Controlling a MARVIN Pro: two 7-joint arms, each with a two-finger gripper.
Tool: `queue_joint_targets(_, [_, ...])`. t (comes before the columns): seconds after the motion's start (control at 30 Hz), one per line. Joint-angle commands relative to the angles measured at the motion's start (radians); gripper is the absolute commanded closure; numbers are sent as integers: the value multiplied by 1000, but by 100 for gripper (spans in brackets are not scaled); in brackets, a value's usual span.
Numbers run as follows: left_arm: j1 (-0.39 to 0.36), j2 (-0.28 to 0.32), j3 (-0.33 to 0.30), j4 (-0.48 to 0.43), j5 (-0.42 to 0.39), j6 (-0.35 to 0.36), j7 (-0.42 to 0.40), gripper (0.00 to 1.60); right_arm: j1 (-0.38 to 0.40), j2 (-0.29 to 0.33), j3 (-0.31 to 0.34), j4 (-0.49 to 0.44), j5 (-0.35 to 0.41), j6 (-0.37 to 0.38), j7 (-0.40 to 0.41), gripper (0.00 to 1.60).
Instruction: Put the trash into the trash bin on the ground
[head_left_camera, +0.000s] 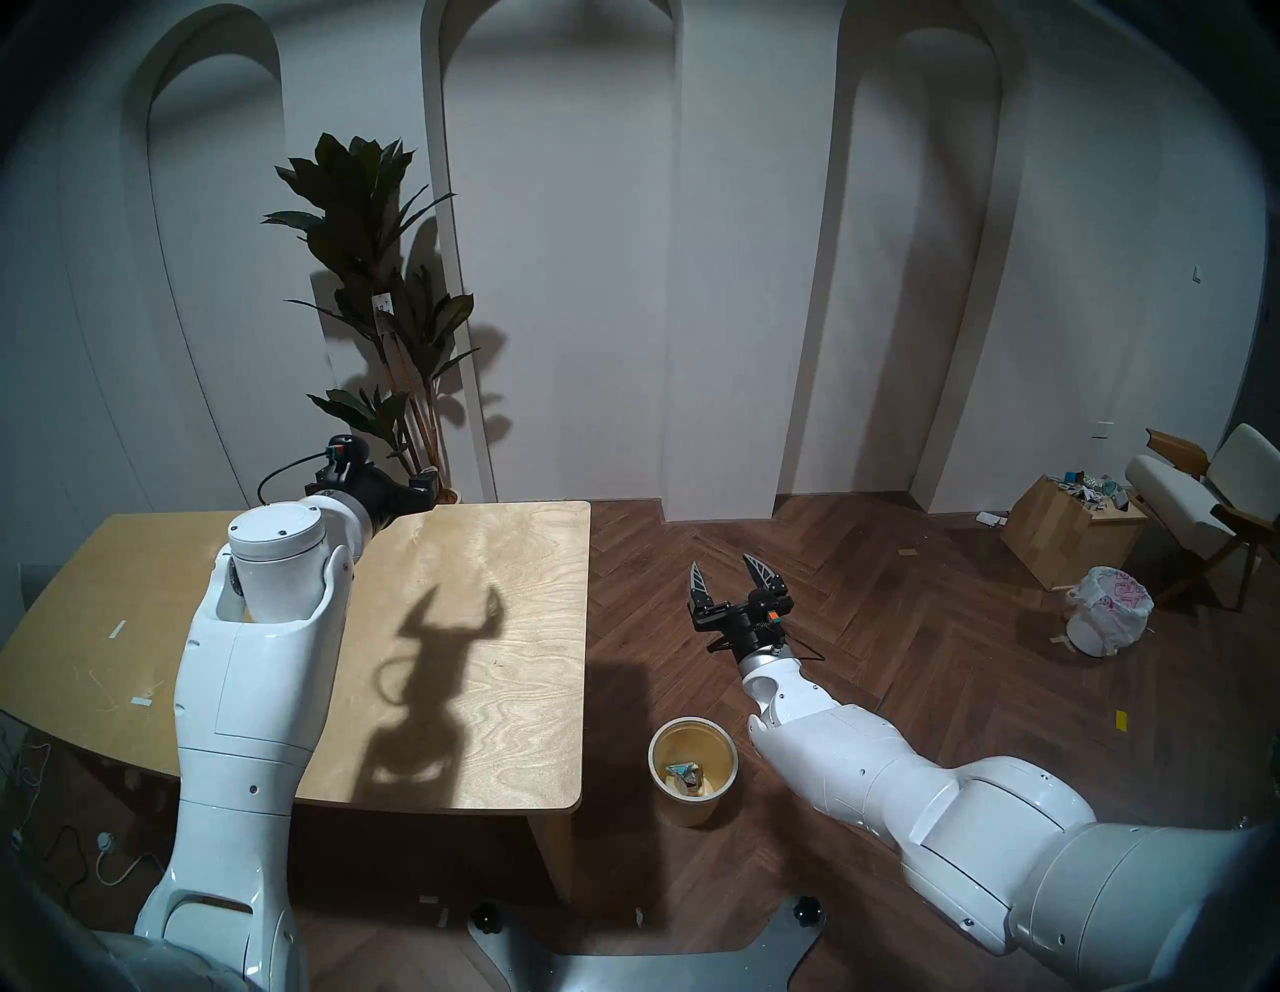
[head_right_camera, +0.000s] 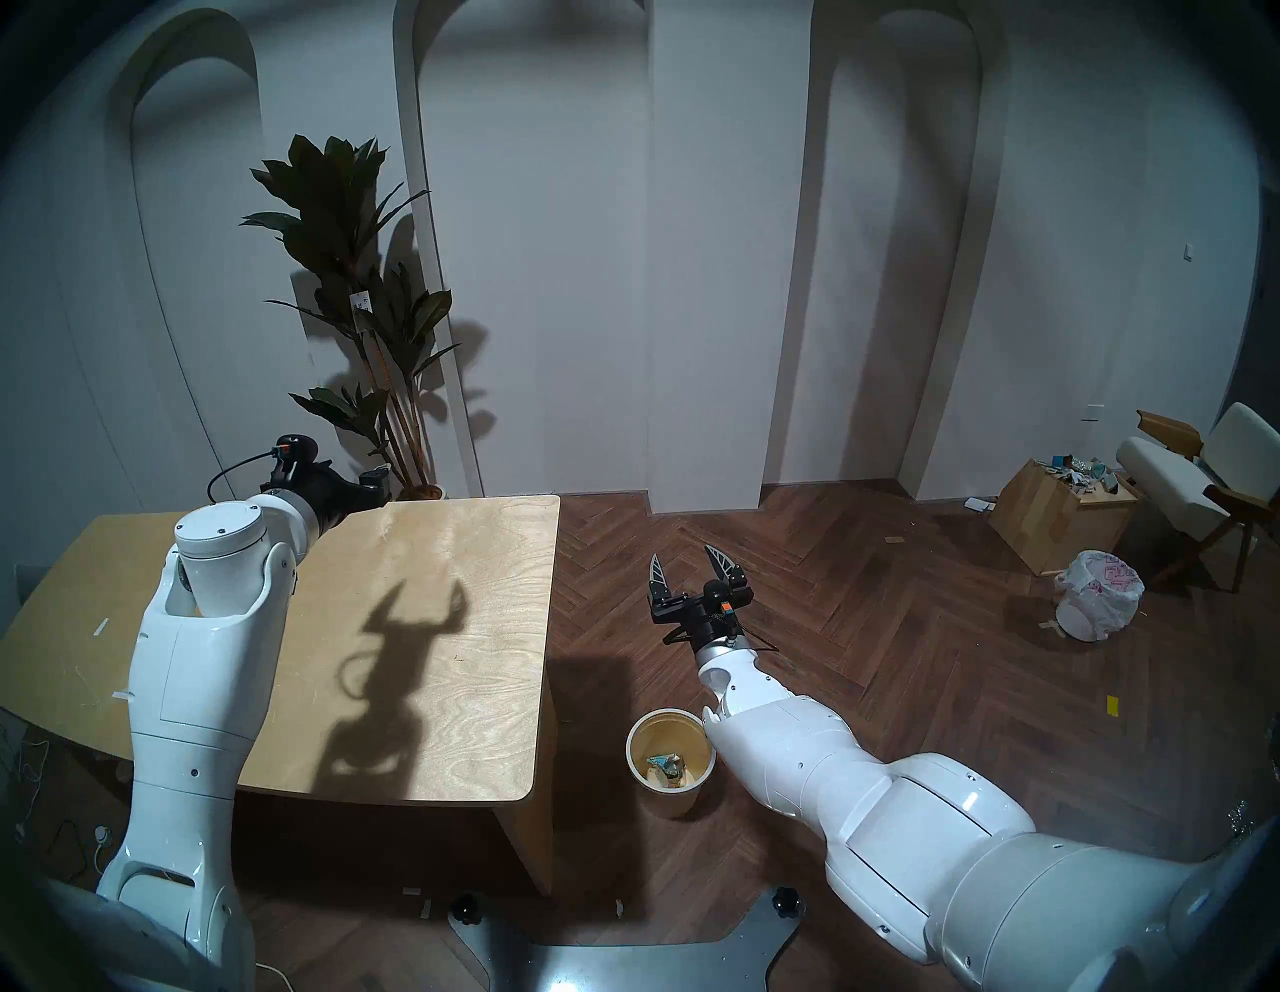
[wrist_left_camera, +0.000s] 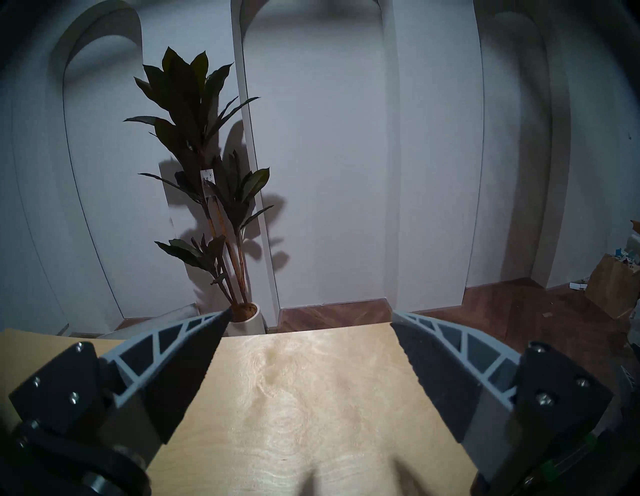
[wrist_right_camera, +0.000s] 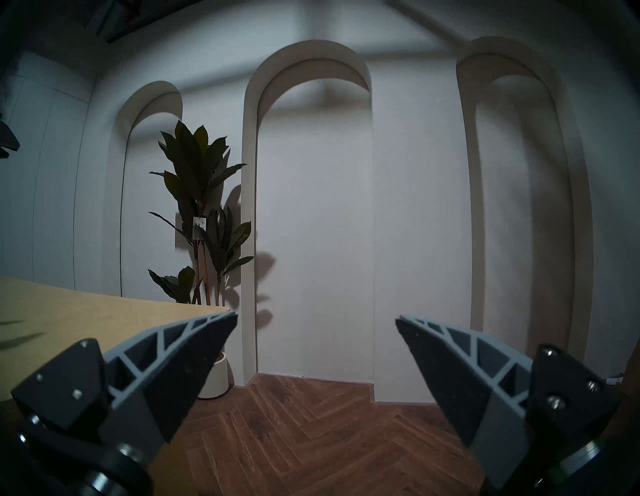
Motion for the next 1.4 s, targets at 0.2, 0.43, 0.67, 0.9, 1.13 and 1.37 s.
queue_joint_targets(0.2, [-91,-12,18,45,32,-98,41,0,-50,53,11,-152,-20,-63,-30,0])
queue_joint_targets(0.43, [-106,-18,27,73,44,-134,59,0,-47,78,32,-243,-23,-65,-58,0])
queue_joint_targets(0.67, [-119,-24,35,98,57,-177,76,0,-61,117,46,-334,-44,-41,-93,0])
queue_joint_targets(0.9, [-126,-28,40,118,67,-220,89,0,-101,159,50,-441,-64,9,-135,0])
queue_joint_targets(1.13, [-132,-30,45,135,74,-258,98,0,-135,195,53,-531,-85,77,-179,0])
queue_joint_targets(1.37, [-137,-32,49,152,80,-297,106,0,-167,229,56,-619,-110,156,-232,0])
